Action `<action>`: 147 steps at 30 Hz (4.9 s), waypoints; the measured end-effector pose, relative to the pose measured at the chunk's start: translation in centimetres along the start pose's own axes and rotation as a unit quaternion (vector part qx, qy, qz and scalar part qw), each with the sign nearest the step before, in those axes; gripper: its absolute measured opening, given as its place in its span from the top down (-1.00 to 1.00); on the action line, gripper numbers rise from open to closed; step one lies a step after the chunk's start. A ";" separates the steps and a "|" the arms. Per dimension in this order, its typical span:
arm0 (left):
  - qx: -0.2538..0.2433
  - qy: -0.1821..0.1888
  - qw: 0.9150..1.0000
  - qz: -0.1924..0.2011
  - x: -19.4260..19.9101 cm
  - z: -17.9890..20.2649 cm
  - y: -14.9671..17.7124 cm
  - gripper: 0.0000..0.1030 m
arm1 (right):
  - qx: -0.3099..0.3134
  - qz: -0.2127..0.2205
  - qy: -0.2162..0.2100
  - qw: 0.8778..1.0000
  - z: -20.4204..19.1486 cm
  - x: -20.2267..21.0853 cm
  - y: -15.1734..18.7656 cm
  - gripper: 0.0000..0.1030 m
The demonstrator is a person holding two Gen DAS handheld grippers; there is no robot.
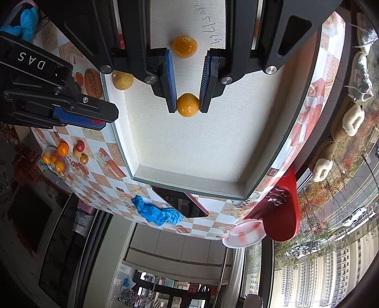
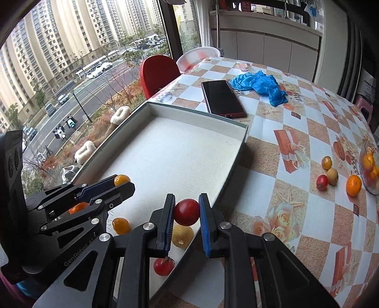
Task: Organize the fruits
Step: 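Carry both tomatoes into the white tray and open both tools, then withdraw both tools from the tray back over the table fruits, then close the left tool on a red tomato on the table, then grasp the large orange with the right tool while the left tool holds the red tomato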
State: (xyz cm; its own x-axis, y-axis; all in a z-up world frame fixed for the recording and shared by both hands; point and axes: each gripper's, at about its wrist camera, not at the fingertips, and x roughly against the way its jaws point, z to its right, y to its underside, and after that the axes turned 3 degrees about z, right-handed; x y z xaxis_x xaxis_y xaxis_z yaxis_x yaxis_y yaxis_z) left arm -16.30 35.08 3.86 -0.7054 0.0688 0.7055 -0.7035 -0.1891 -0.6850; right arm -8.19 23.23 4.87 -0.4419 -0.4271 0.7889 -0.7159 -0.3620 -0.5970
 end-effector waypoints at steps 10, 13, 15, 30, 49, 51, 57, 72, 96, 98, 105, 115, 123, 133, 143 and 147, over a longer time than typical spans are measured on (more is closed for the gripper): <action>0.009 -0.002 1.000 -0.015 -1.3 -1.0 0.1 0.60 | 0.008 -0.024 -0.013 1.000 -1.3 -2.1 -0.1 0.55; 0.009 -0.005 1.000 -0.017 -1.5 -1.1 0.2 0.60 | 0.010 -0.031 -0.013 0.999 -1.5 -2.5 -0.1 0.55; 0.009 -0.007 1.000 -0.018 -1.7 -1.2 0.2 0.60 | 0.011 -0.035 -0.013 0.999 -1.5 -2.8 0.0 0.55; 0.021 -0.076 0.996 -0.035 -2.0 -2.2 0.8 -0.40 | -0.011 -0.042 -0.012 0.999 0.1 -3.0 -0.2 0.00; -0.004 -0.051 0.998 -0.028 -0.6 1.4 -0.3 -0.65 | -0.090 0.015 0.043 0.995 7.0 1.4 -0.1 -1.00; -0.012 -0.046 0.998 -0.029 -0.6 2.3 -0.4 -0.65 | -0.100 0.014 0.044 0.994 8.0 1.7 0.3 -1.00; -0.039 -0.040 0.998 -0.033 -0.5 5.1 -0.6 -0.65 | -0.131 0.012 0.051 0.990 11.1 2.4 1.6 -1.00; -0.103 -0.030 0.993 -0.053 -1.7 12.6 -0.8 -0.65 | -0.215 0.010 0.063 0.975 19.0 3.9 5.5 -1.00; -0.127 0.001 0.987 -0.093 -10.0 22.3 -3.9 -0.65 | -0.154 0.009 0.214 0.964 26.0 6.3 11.2 -1.00; -0.134 0.002 0.986 -0.099 -11.0 22.9 -4.1 -0.65 | -0.152 0.021 0.216 0.964 25.9 6.5 11.5 -1.00; -0.153 0.007 0.984 -0.090 -13.1 24.6 -5.1 -0.65 | -0.152 0.022 0.215 0.964 25.9 6.6 11.6 -1.00; -0.155 0.008 0.982 -0.108 -15.3 25.0 -5.1 -0.27 | -0.152 0.022 0.215 0.964 25.9 6.5 11.6 -1.00; -0.151 0.021 0.983 -0.103 -15.8 25.5 -5.8 0.41 | -0.152 0.022 0.216 0.964 25.9 6.5 11.6 -1.00; -0.164 0.032 0.982 -0.085 -14.1 24.2 -4.2 0.55 | -0.154 -0.011 0.201 0.967 26.2 5.4 9.7 -1.00; -0.155 0.035 0.984 -0.076 -9.5 21.1 -0.3 0.55 | -0.144 0.001 0.202 0.969 26.6 1.5 4.7 -0.99; -0.153 0.036 0.985 -0.073 -8.4 20.4 0.8 0.55 | -0.139 0.016 0.202 0.969 26.7 -0.1 2.8 -0.97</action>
State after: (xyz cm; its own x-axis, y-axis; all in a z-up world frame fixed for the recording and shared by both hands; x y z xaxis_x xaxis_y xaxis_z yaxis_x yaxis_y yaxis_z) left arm -9.14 14.34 1.12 -0.5915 0.1448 0.7932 -0.7831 0.1311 -0.6079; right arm 4.27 0.07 -0.79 -0.6021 -0.0543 0.7966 -0.7913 -0.0926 -0.6044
